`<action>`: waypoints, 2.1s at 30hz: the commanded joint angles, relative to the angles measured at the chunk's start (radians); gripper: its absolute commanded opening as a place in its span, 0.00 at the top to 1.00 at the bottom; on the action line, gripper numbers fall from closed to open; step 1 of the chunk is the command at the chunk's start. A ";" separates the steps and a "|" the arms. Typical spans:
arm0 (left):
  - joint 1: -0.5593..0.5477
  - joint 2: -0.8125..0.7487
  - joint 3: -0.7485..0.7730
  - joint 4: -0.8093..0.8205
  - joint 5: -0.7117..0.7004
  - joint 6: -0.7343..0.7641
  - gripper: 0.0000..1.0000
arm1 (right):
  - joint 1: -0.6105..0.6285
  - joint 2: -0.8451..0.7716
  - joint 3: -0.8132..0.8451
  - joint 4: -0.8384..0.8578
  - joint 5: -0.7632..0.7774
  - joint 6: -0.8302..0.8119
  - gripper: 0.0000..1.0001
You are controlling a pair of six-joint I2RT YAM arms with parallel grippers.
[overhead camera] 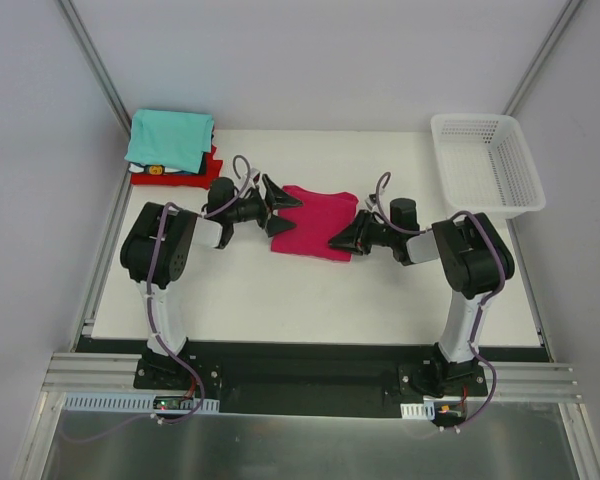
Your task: Fold and stack the t-shirts
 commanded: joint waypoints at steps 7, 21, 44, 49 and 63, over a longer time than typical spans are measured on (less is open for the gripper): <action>-0.112 0.026 0.033 0.078 -0.010 -0.016 0.01 | 0.020 -0.016 -0.006 0.067 0.011 0.013 0.71; -0.115 0.025 -0.053 -0.019 -0.028 0.080 0.01 | 0.003 -0.030 -0.042 -0.010 0.034 -0.031 0.71; -0.032 -0.089 0.214 -0.420 -0.006 0.254 0.01 | -0.036 -0.156 0.253 -0.454 0.019 -0.201 0.69; -0.031 -0.012 0.334 -0.431 -0.012 0.272 0.01 | -0.051 -0.123 0.339 -0.499 0.019 -0.224 0.68; -0.012 0.276 0.546 -0.336 -0.064 0.289 0.01 | -0.057 -0.362 0.197 -0.545 -0.010 -0.246 0.68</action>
